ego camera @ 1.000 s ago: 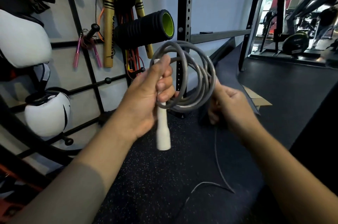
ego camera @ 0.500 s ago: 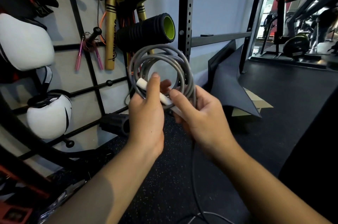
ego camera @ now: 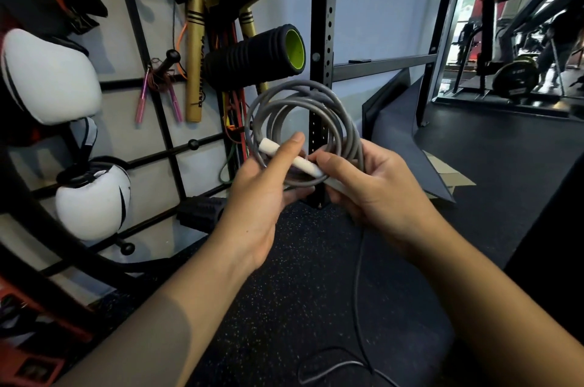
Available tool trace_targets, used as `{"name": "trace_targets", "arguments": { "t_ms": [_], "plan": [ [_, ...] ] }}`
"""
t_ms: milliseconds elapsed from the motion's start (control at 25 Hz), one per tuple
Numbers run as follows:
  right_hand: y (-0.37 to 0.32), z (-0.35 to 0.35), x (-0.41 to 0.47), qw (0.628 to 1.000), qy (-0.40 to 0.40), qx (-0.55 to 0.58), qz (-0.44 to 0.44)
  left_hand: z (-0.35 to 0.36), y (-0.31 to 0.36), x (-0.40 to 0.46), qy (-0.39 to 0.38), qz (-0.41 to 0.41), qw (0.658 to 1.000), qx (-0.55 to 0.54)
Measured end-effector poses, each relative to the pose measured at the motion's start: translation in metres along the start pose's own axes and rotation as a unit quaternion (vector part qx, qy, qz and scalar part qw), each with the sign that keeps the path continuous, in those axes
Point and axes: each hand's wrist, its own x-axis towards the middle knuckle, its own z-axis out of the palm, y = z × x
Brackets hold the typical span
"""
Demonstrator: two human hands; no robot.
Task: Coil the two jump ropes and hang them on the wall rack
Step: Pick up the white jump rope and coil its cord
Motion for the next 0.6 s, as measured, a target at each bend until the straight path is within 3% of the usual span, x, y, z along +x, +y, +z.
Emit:
{"name": "trace_targets", "arguments": {
  "t_ms": [120,200,240,320,360,400,440,600],
  "plan": [
    [-0.013,-0.019,0.000,0.990,-0.078,-0.113,0.019,-0.019,0.015,0.005,-0.005,0.080,0.997,0.019],
    [-0.020,-0.030,0.000,0.976,-0.138,-0.165,0.033,-0.035,0.034,0.007,-0.085,0.180,0.956,0.218],
    [-0.020,-0.033,0.000,0.967,-0.163,-0.190,0.038,-0.037,0.044,0.006,-0.148,0.201,0.905,0.345],
    [-0.020,-0.031,0.001,0.946,-0.198,-0.255,0.043,-0.031,0.057,-0.002,-0.225,0.166,0.779,0.561],
    [-0.020,-0.029,0.000,0.936,-0.204,-0.285,0.042,-0.023,0.056,-0.006,-0.240,0.146,0.727,0.626],
    [-0.019,-0.027,-0.001,0.929,-0.202,-0.307,0.039,-0.016,0.052,-0.009,-0.251,0.132,0.699,0.657],
    [-0.019,-0.025,-0.001,0.926,-0.199,-0.319,0.037,-0.011,0.045,-0.009,-0.263,0.123,0.692,0.661],
    [-0.015,-0.026,-0.003,0.945,-0.182,-0.271,0.029,-0.014,0.032,0.007,-0.283,0.078,0.740,0.605]
  ]
}}
